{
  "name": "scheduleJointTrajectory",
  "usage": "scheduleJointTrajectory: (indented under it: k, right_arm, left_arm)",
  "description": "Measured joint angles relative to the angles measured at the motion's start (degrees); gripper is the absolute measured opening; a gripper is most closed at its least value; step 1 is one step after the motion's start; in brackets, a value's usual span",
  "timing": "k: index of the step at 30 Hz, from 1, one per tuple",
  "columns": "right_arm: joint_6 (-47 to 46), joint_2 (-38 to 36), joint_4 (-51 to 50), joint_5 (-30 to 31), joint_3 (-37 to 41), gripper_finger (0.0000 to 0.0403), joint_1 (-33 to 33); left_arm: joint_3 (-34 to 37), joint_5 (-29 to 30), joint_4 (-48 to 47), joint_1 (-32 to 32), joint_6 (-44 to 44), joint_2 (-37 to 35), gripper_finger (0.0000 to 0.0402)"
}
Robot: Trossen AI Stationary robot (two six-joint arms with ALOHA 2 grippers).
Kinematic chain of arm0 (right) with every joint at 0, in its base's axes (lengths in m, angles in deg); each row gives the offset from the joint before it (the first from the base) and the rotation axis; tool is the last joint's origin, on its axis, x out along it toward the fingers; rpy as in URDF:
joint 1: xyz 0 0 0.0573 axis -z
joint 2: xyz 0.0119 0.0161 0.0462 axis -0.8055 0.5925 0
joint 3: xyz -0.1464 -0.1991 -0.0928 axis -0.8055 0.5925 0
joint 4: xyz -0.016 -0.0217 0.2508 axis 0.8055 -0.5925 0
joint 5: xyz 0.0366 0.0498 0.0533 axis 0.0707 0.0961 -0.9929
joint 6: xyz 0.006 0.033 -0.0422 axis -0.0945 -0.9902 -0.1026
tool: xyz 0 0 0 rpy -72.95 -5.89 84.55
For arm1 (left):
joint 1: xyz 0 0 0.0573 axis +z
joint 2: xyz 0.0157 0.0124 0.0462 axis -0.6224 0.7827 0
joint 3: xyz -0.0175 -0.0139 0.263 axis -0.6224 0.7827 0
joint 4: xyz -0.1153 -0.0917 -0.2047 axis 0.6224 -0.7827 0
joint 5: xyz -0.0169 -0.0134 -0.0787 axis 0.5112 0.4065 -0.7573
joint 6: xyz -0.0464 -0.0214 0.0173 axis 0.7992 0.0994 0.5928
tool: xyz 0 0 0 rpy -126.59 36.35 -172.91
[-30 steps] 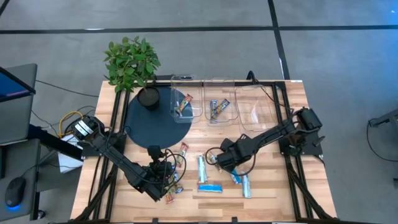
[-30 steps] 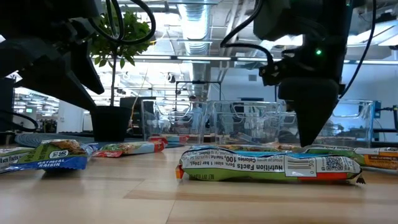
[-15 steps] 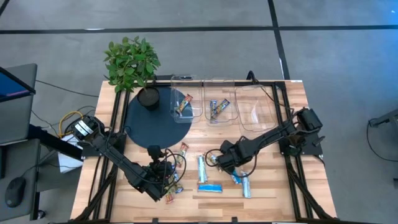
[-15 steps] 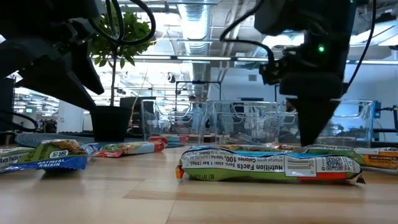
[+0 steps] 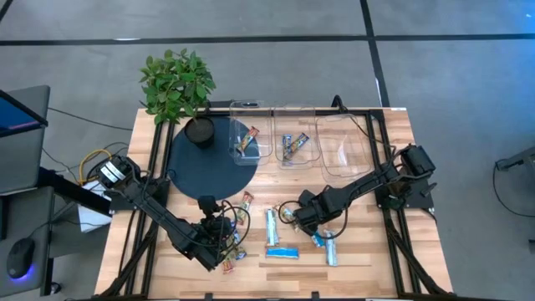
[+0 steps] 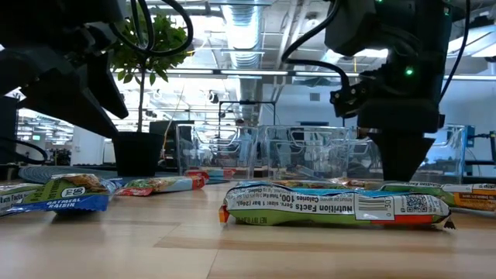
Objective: Pick and place Granola Bars by type
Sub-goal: Put the yellow granola bar into the right transparent bin
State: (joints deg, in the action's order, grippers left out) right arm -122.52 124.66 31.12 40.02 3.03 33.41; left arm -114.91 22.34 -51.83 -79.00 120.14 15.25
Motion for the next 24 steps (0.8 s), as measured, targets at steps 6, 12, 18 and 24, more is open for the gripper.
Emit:
scheduleJointTrajectory:
  k: [6,12,18,24]
  right_arm:
    - [1.3,0.0,1.3,-0.4,0.1,0.0137,0.0]
    - [2.2,0.0,1.5,-0.4,0.1,0.0107,0.0]
    - [3.8,0.3,0.7,-0.4,-1.4,0.0108,0.0]
    - [5.2,0.4,-3.8,0.8,-5.2,0.0103,0.0]
  left_arm:
    - [0.0,0.0,0.0,0.0,-0.1,0.0,0.0238]
    - [0.0,0.0,0.0,0.0,-0.2,0.0,0.0238]
    - [0.0,0.0,0.0,0.0,-0.3,0.0,0.0238]
    - [0.0,0.0,0.0,0.0,-0.2,0.0,0.0238]
